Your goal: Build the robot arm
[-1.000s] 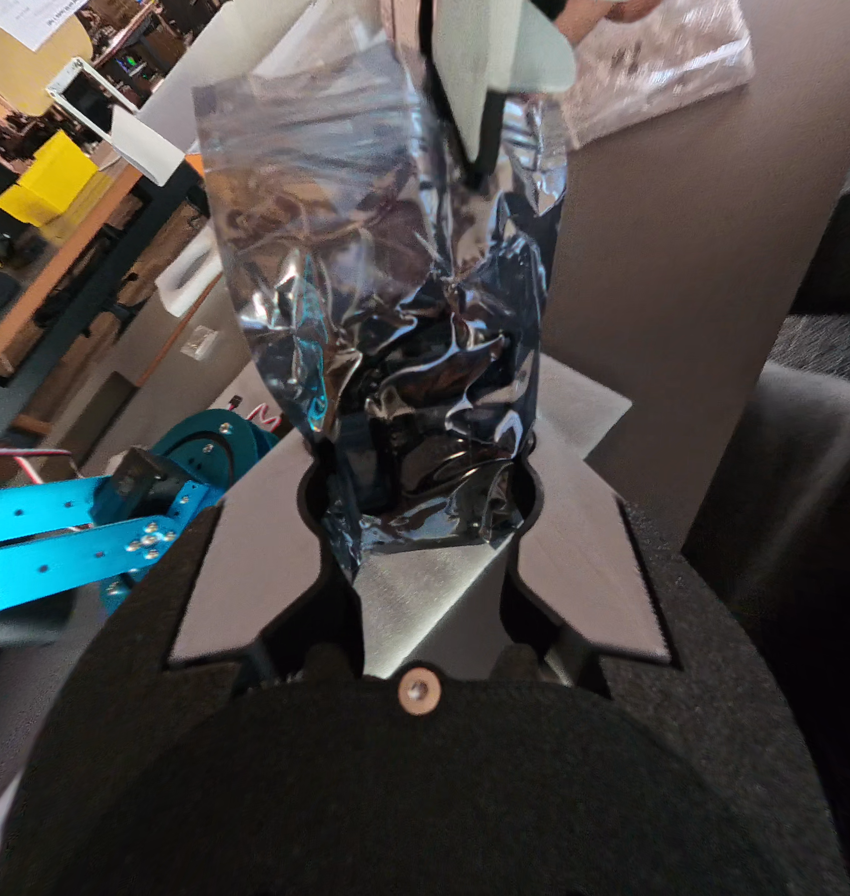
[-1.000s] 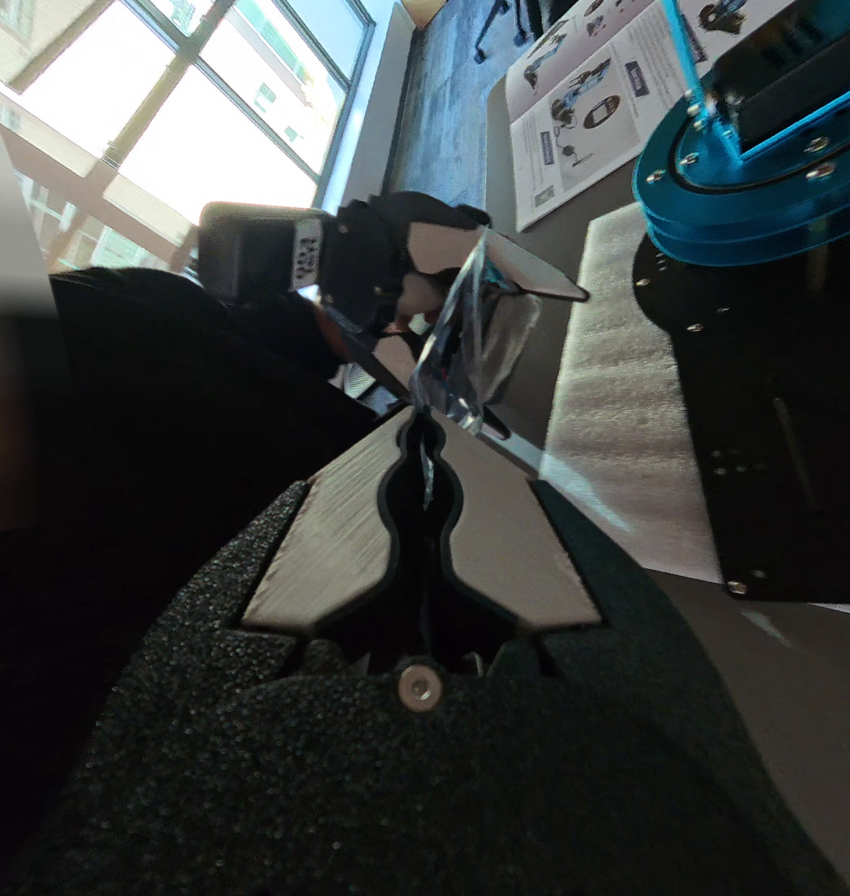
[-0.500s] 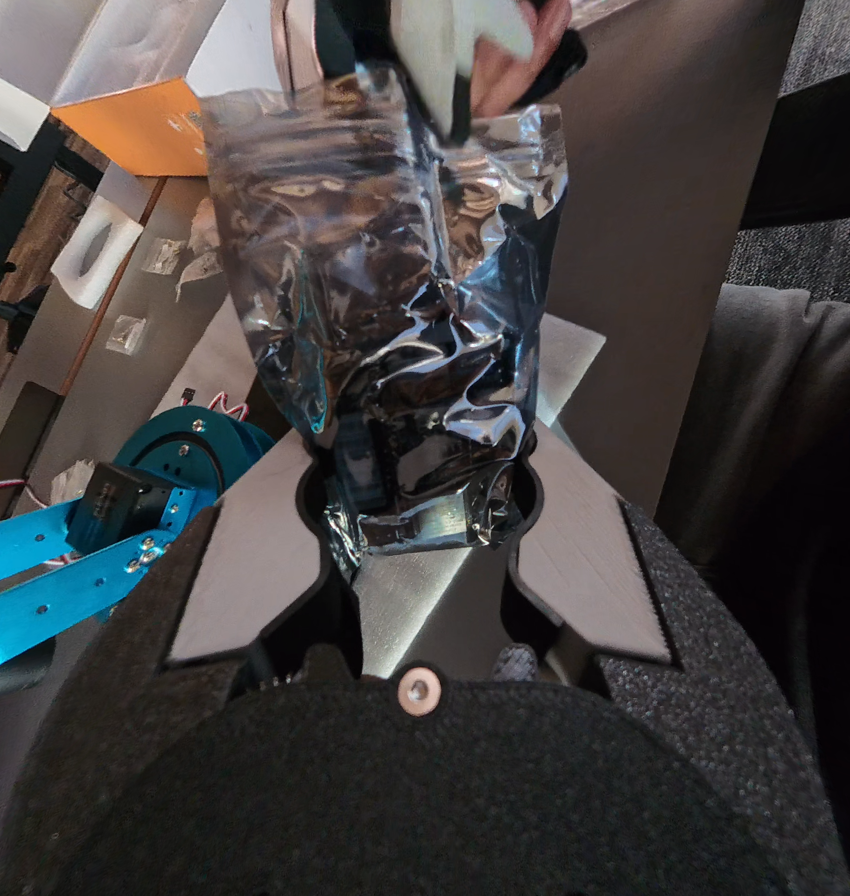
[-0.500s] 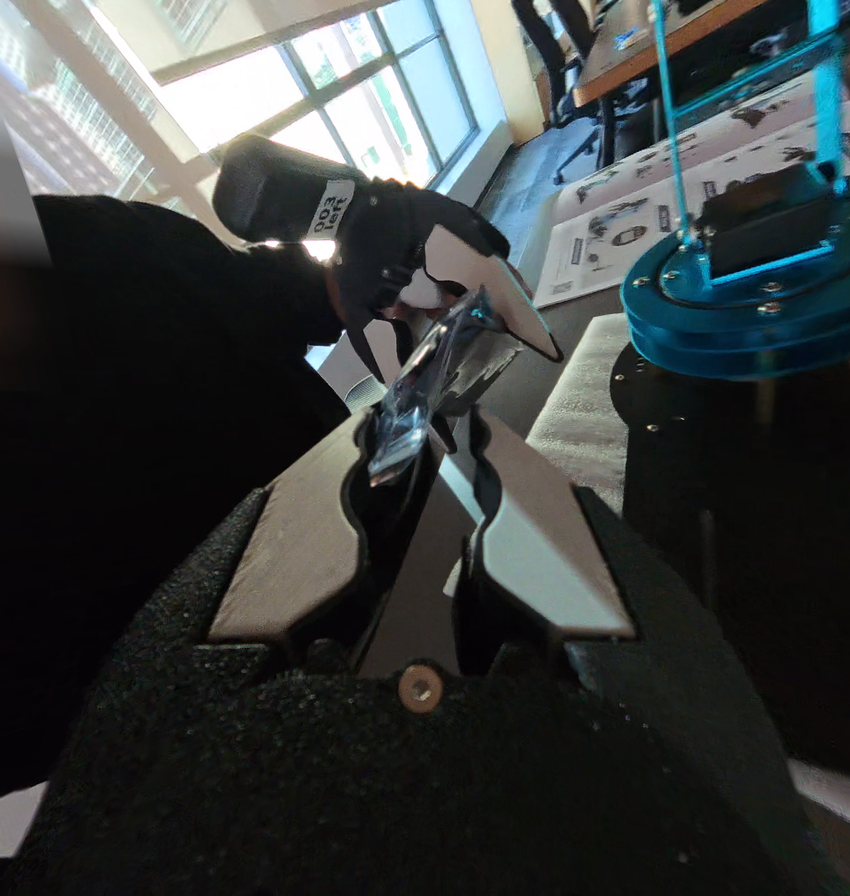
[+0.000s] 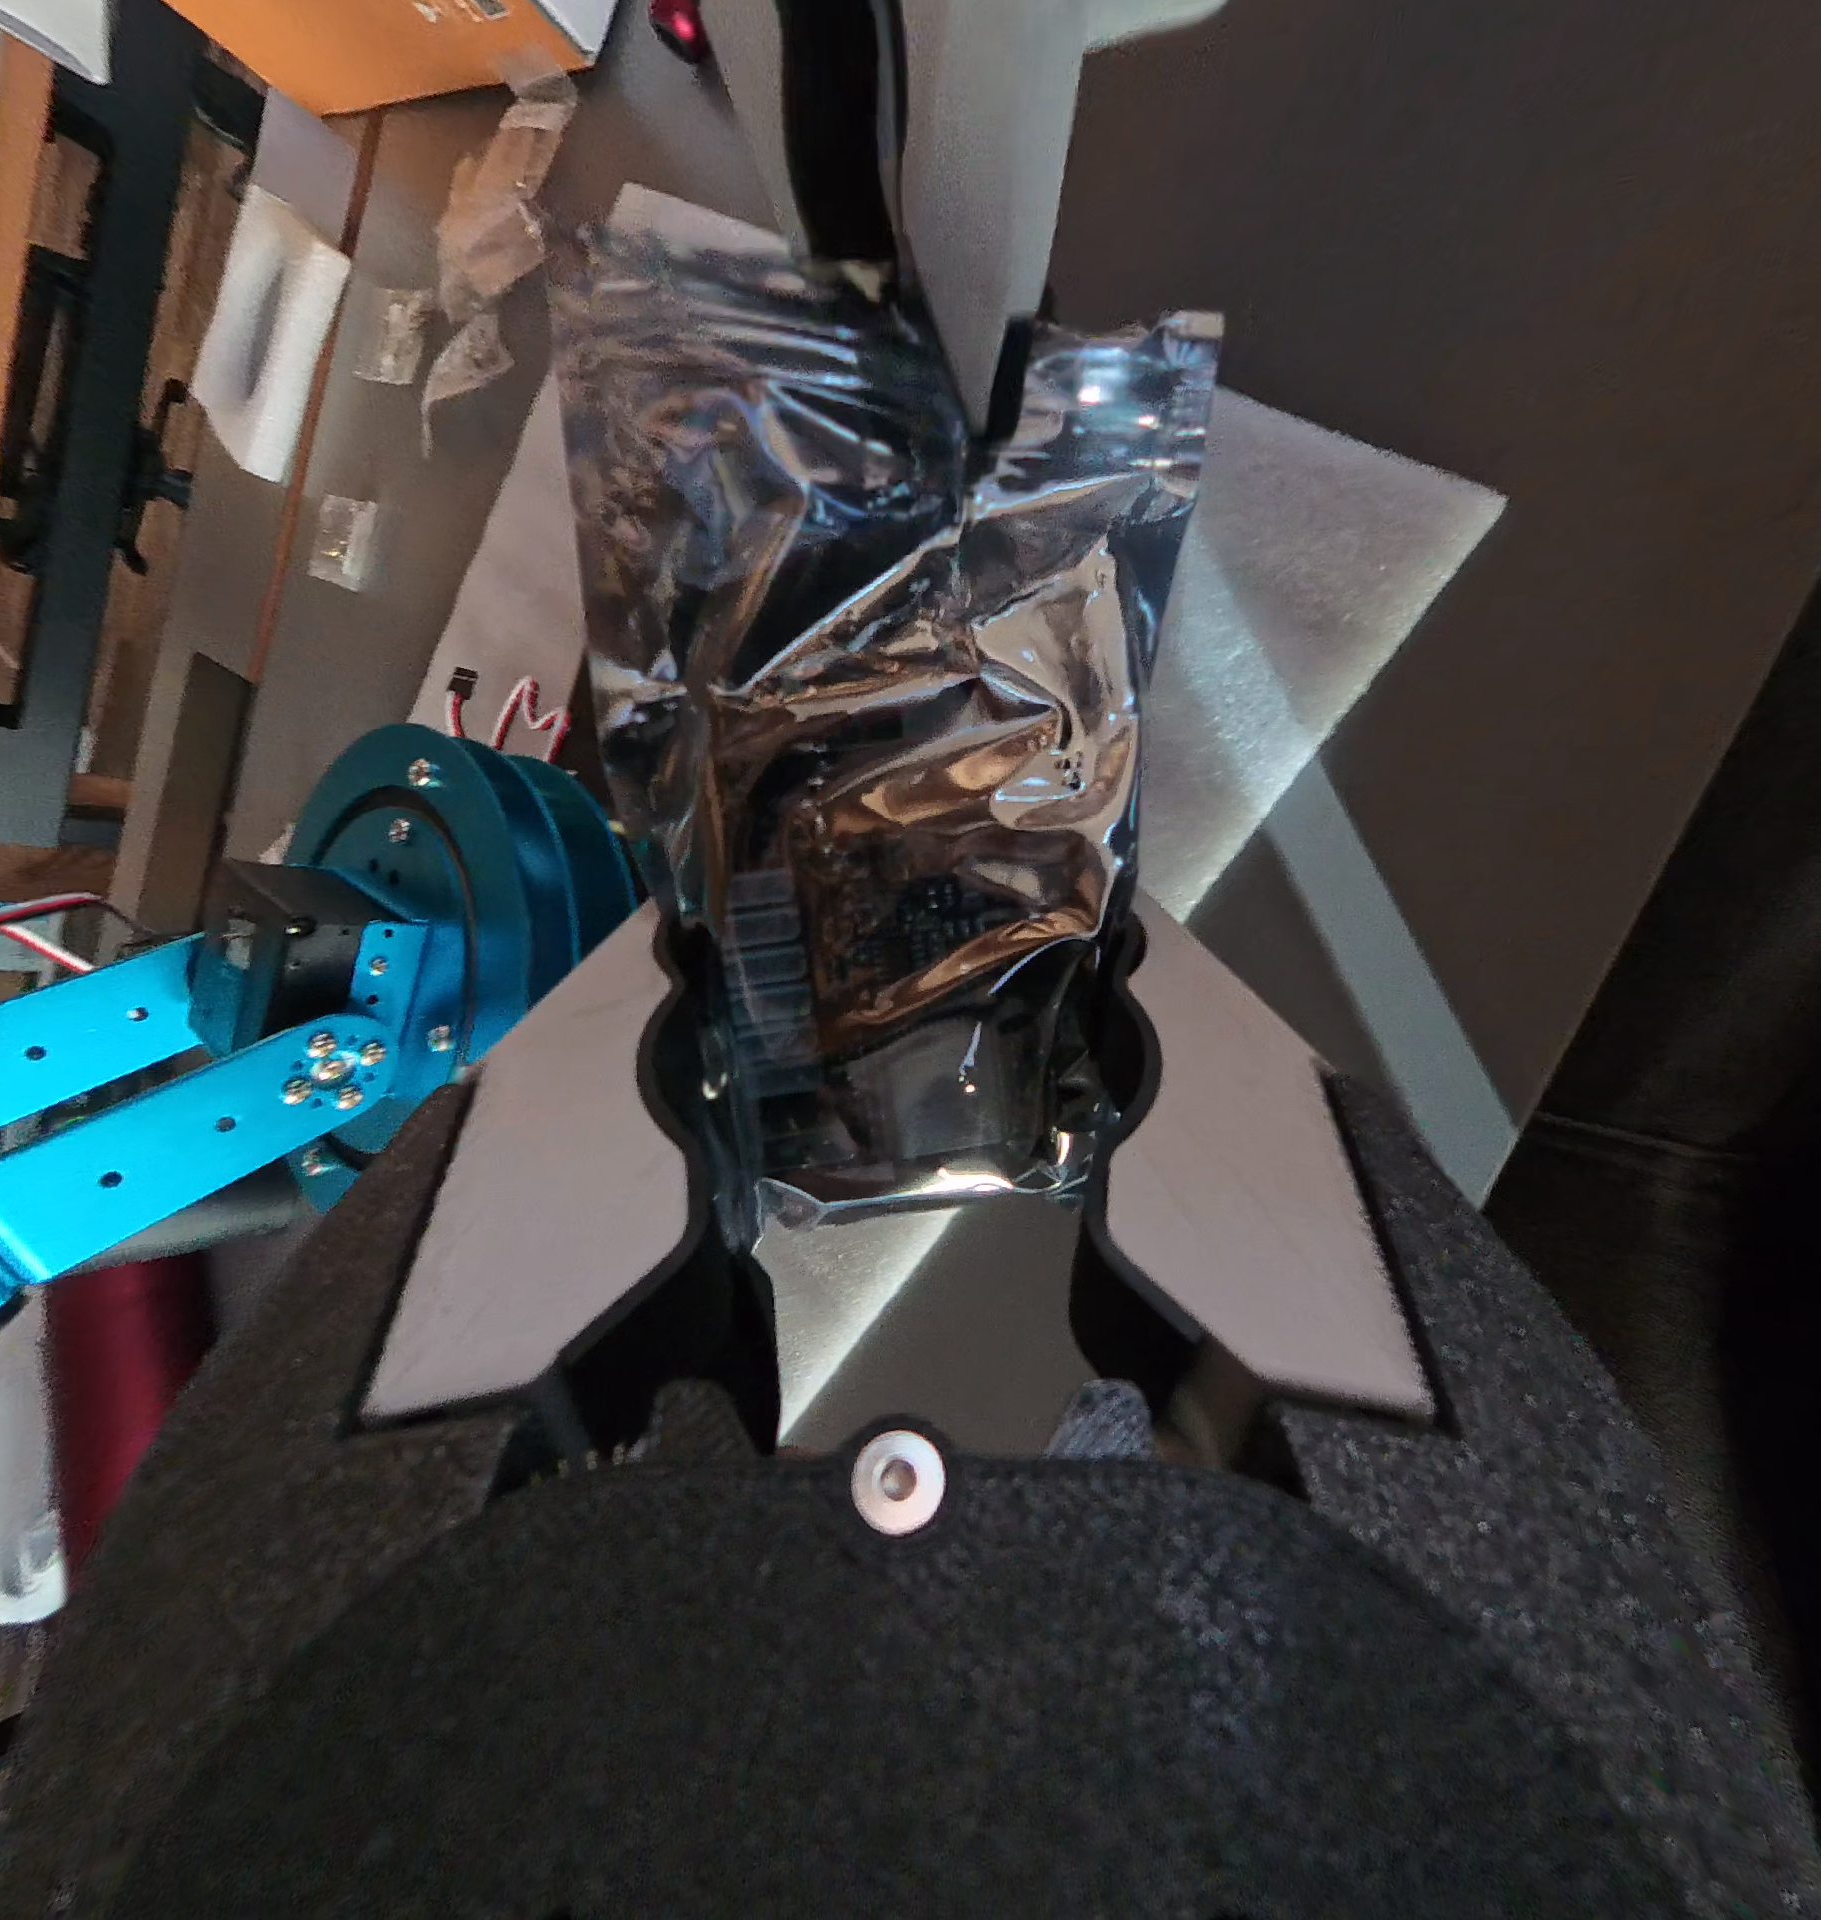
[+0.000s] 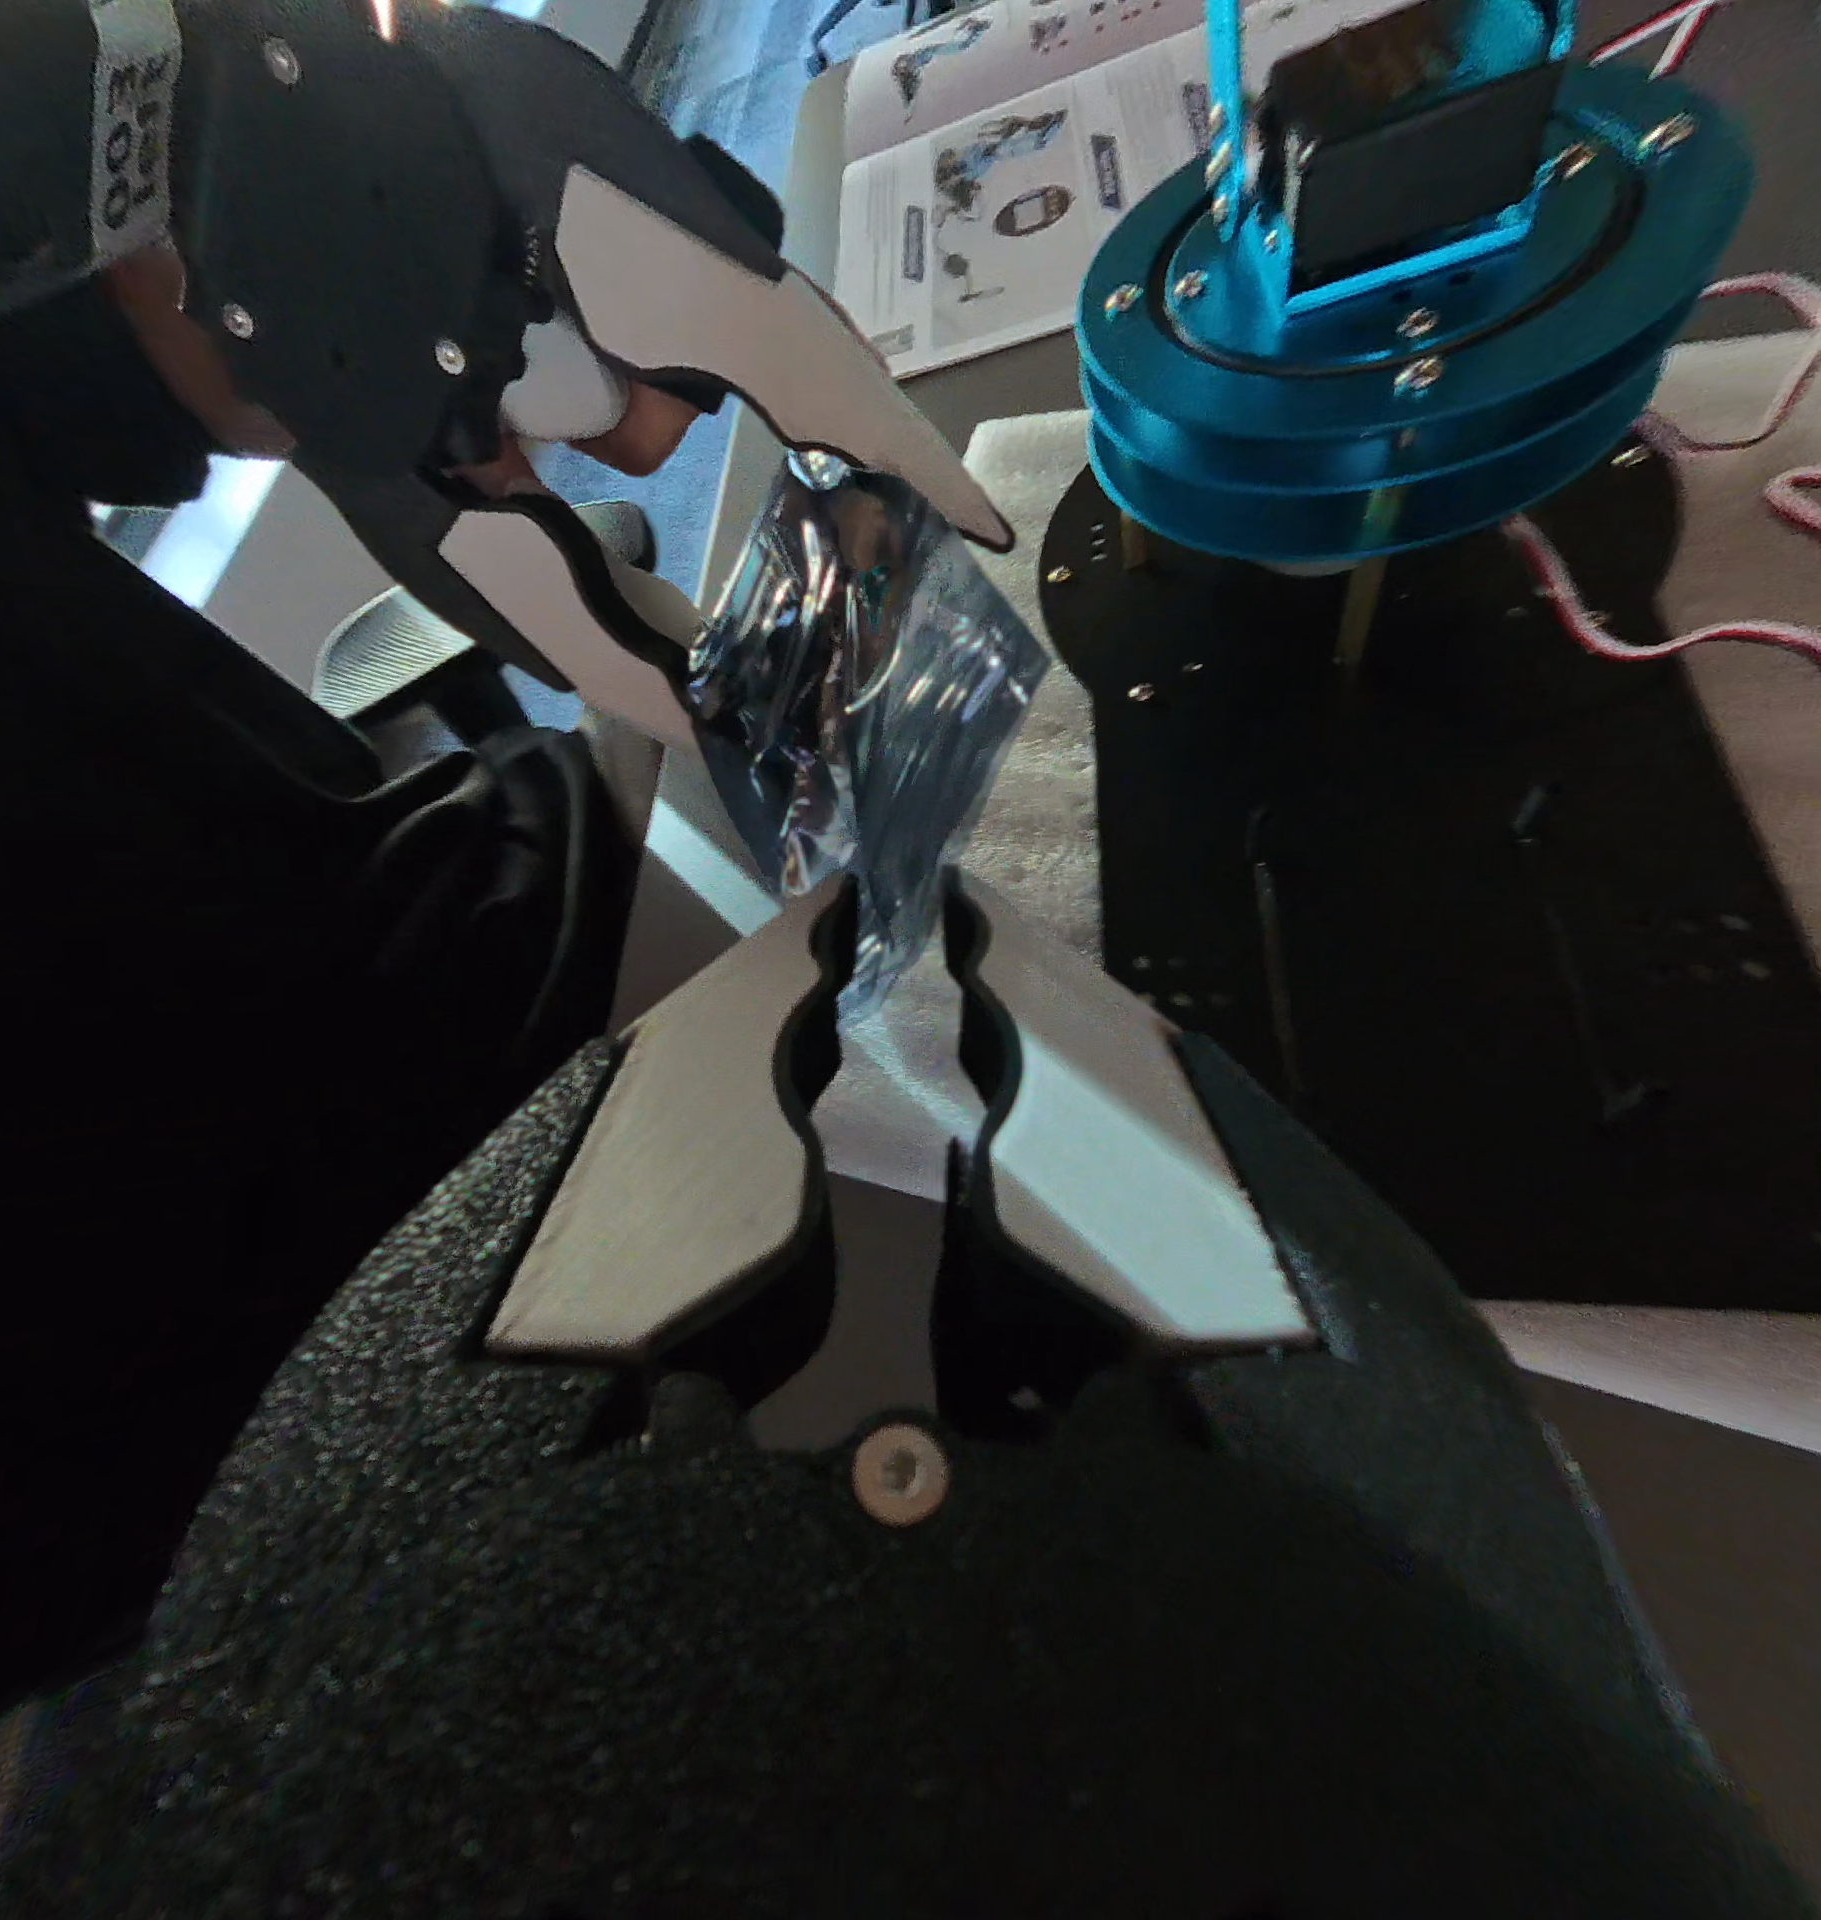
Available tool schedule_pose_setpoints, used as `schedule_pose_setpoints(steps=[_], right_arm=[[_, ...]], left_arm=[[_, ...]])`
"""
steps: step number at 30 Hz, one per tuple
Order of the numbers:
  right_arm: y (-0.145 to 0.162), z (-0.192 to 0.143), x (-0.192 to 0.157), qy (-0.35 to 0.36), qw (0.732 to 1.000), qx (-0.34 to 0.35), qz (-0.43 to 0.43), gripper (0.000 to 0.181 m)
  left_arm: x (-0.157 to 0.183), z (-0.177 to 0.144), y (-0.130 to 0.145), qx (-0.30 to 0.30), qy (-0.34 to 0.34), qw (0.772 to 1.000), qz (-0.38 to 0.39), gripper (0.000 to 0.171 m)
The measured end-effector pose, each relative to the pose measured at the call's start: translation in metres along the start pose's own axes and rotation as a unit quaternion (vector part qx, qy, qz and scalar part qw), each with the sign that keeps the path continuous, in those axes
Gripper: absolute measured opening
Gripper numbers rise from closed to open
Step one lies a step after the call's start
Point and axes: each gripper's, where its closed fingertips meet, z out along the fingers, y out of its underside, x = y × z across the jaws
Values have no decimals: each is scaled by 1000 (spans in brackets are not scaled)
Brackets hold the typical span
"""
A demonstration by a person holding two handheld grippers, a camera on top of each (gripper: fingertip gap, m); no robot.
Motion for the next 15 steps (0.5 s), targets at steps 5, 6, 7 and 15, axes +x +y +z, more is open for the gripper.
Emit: schedule_pose_setpoints(steps=[5,6,7,15], right_arm=[[-21,-30,-3,-25,997,73,-18,23],[-26,-33,-8,-41,995,90,-18,23],[-29,-34,-10,-48,993,101,-23,25],[-26,-23,-11,-68,993,95,7,29]], left_arm=[[-6,-3,-3,25,0,999,-30,77],[-5,-4,-5,32,5,999,-34,76],[-5,-4,-7,37,5,999,-34,76],[-4,-3,-7,45,-7,999,-29,76]])
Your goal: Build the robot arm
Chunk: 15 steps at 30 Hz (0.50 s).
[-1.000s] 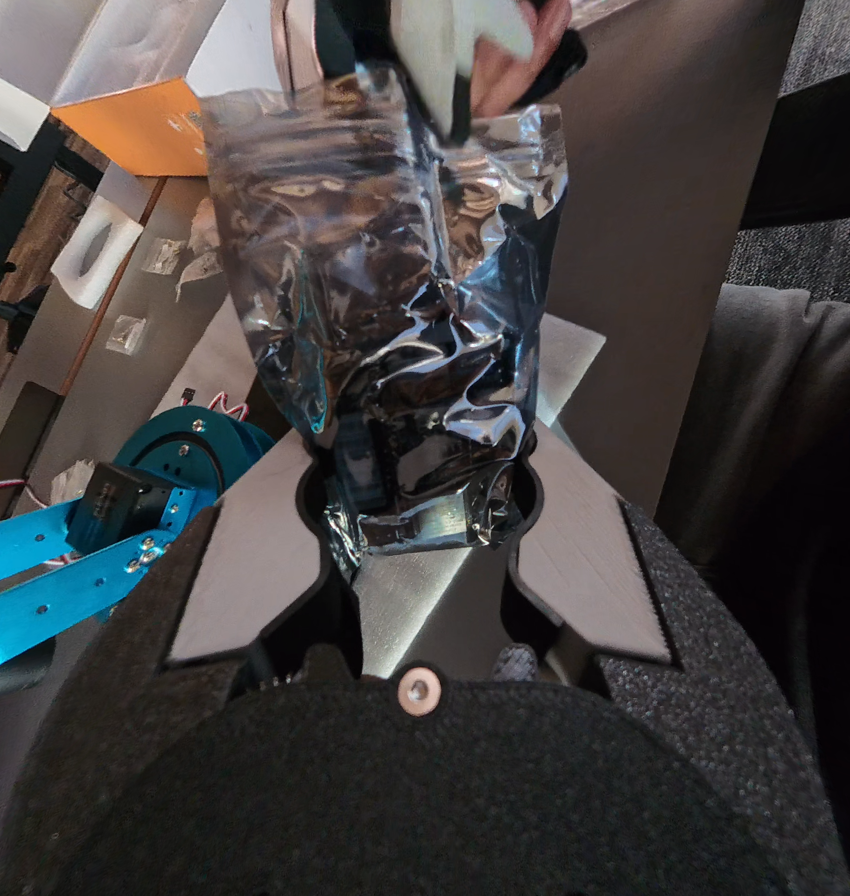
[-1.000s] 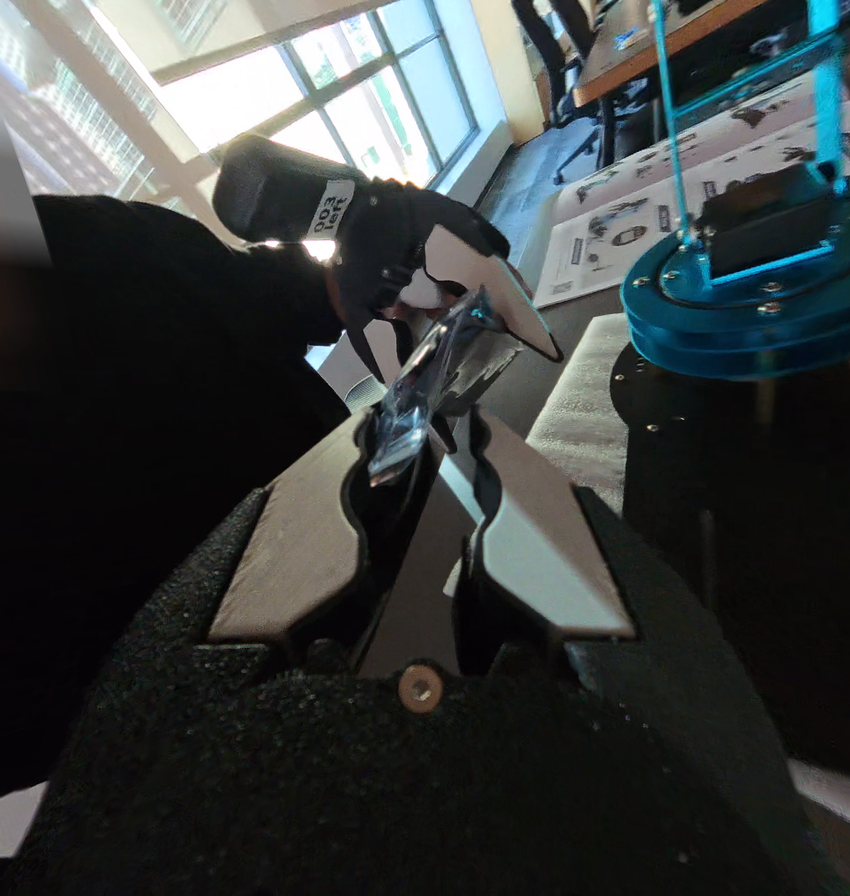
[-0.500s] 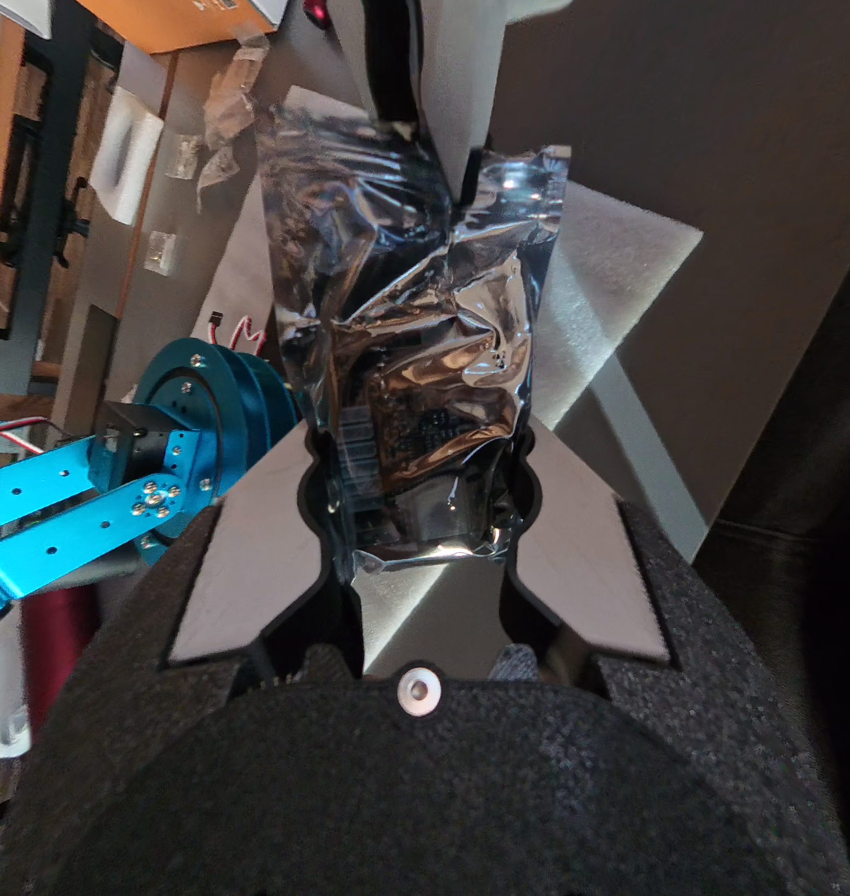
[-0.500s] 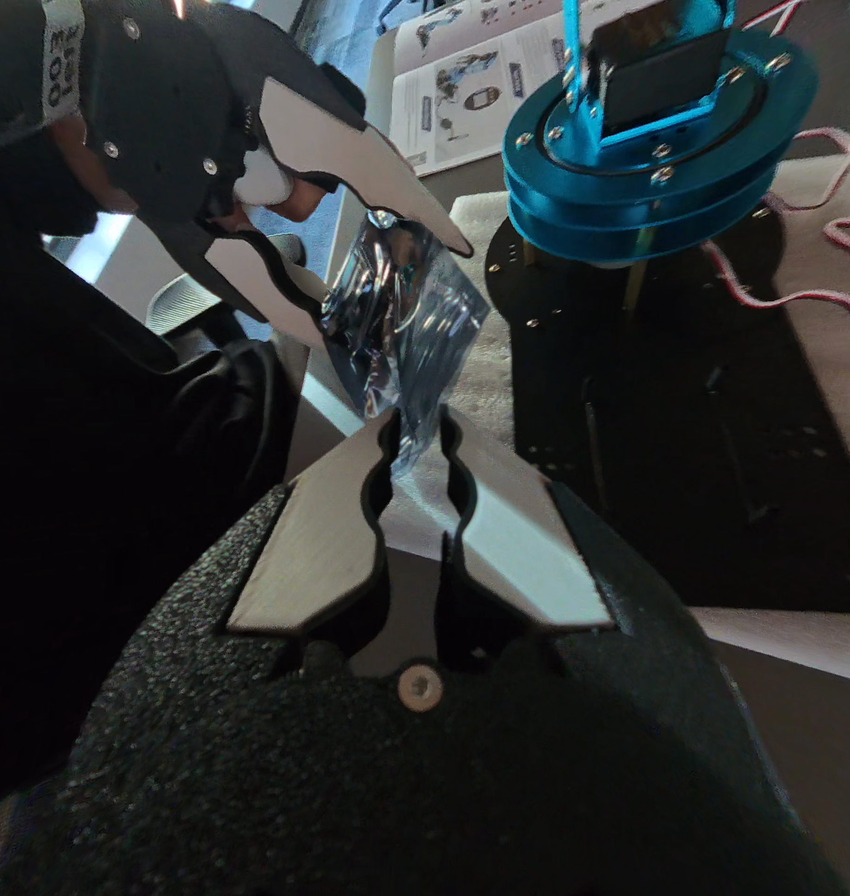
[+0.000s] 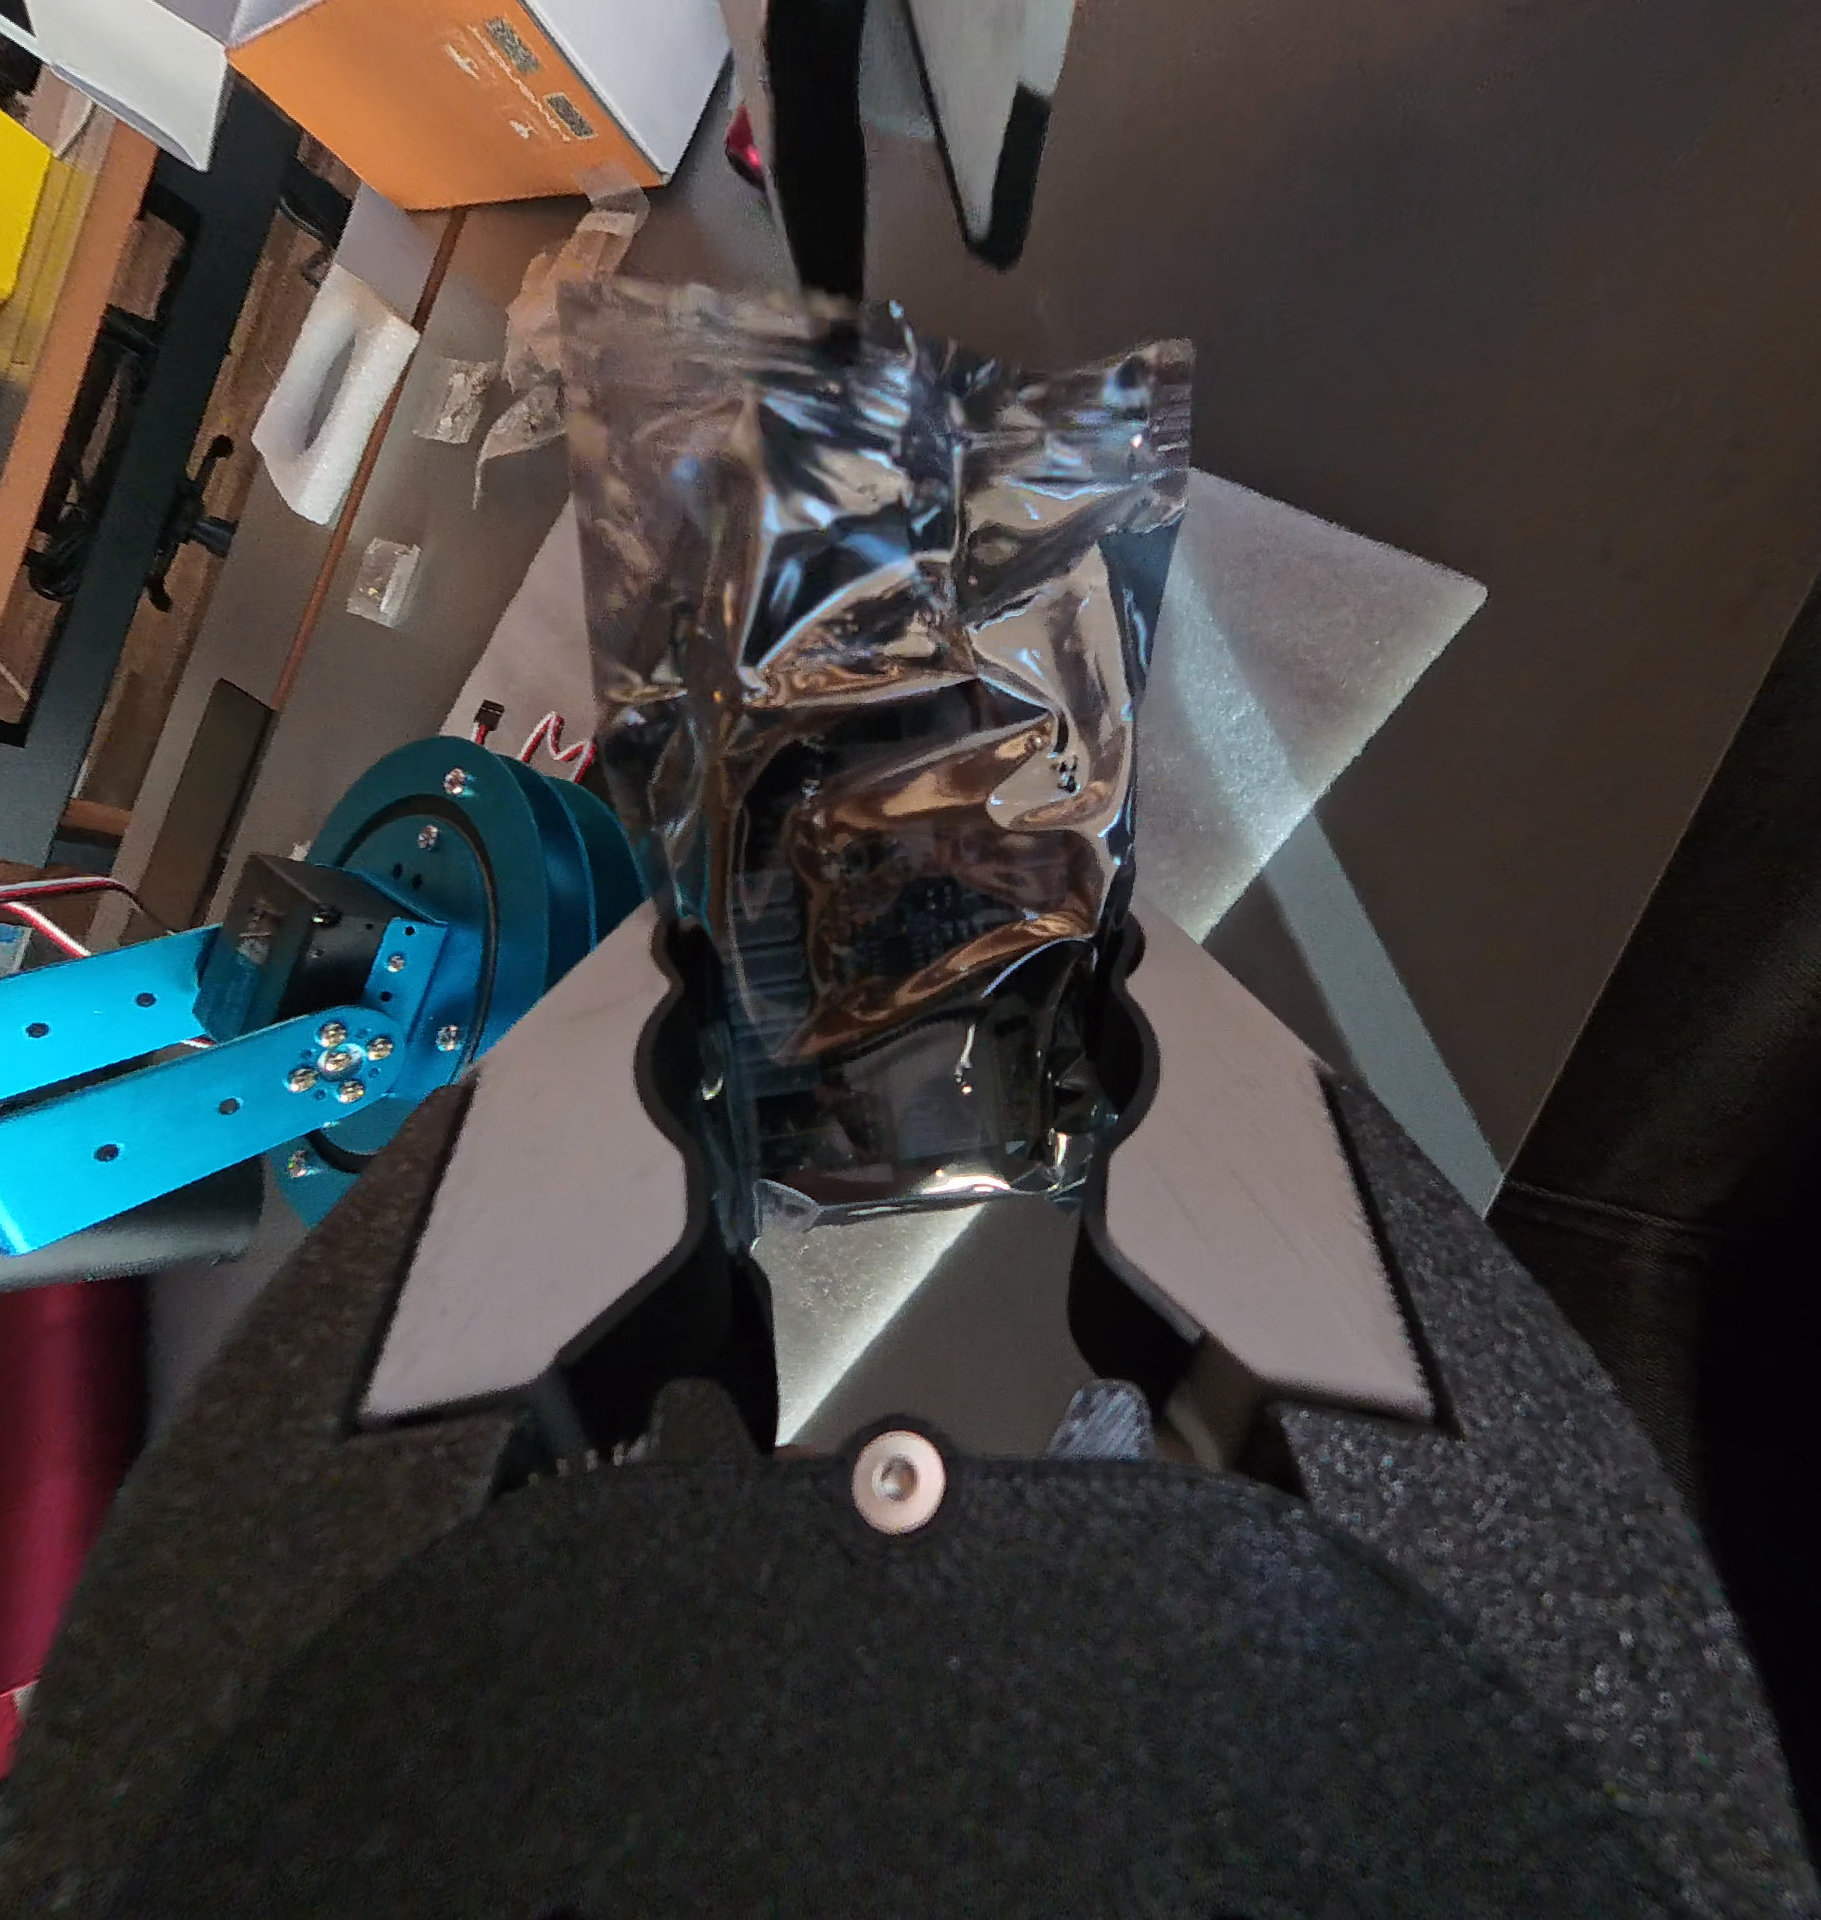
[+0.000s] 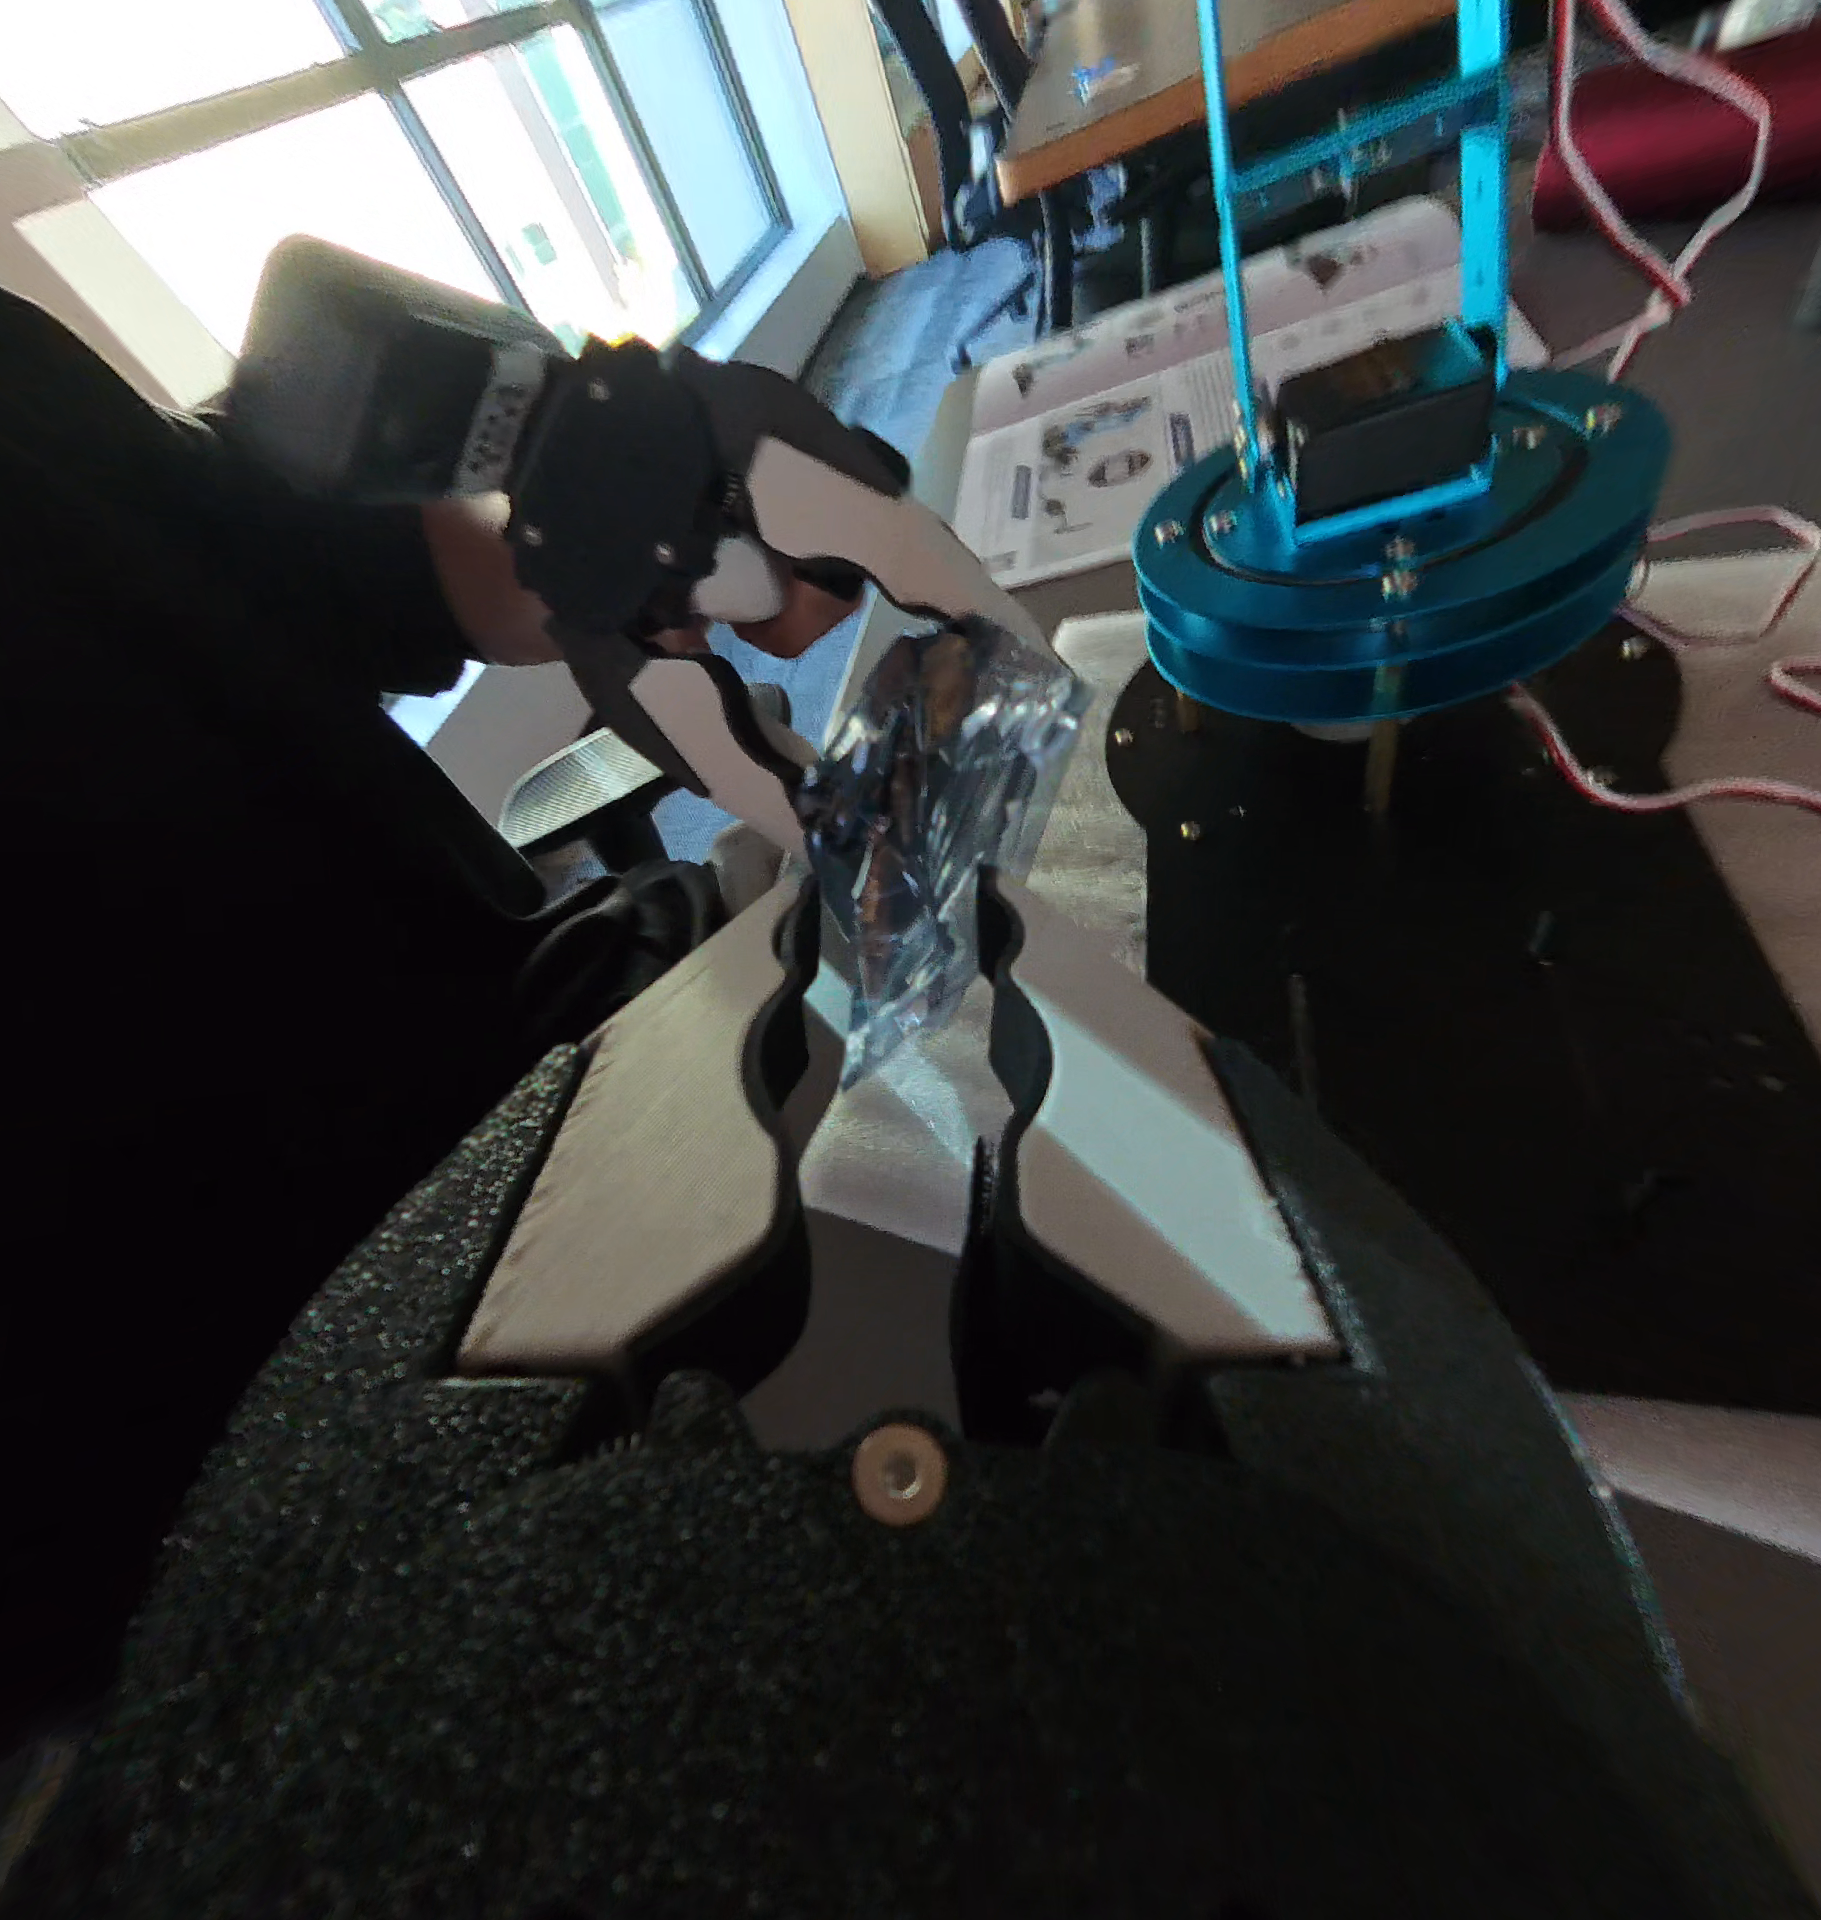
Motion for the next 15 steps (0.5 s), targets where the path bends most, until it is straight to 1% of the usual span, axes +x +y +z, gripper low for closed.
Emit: schedule_pose_setpoints(steps=[1,2,3,4,5,6,7,8,10,11,12,14,15], right_arm=[[6,1,3,4,1000,-17,7,29],[8,3,0,-8,1000,-23,14,28],[10,6,-5,-25,999,-26,19,30],[14,9,-3,-21,999,-36,19,32],[13,11,-4,-26,999,-33,16,33],[8,14,-10,-41,999,-17,11,35],[3,16,-9,-39,999,0,6,34],[-1,18,-7,-32,999,11,7,28],[-3,21,2,-25,998,20,46,4],[-6,18,-5,-60,995,22,71,0],[-15,12,-17,-107,990,39,89,0],[-18,9,-25,-123,988,49,79,0],[-20,7,-28,-128,987,55,73,0]], left_arm=[[0,0,0,-1,-1,1000,1,77],[0,0,0,-1,-1,1000,1,76],[1,0,-2,4,-1,1000,2,76],[2,0,-3,5,1,1000,3,76],[3,1,-3,4,4,1000,6,76],[4,1,-5,8,3,1000,10,76],[5,2,-7,12,4,1000,13,76],[5,3,-9,13,5,1000,15,76],[3,5,-9,6,1,1000,20,76],[1,6,-7,5,-6,1000,18,76],[0,5,-10,16,-7,1000,9,77],[6,2,-17,27,13,1000,-9,76],[5,0,-20,31,7,1000,-2,77]])
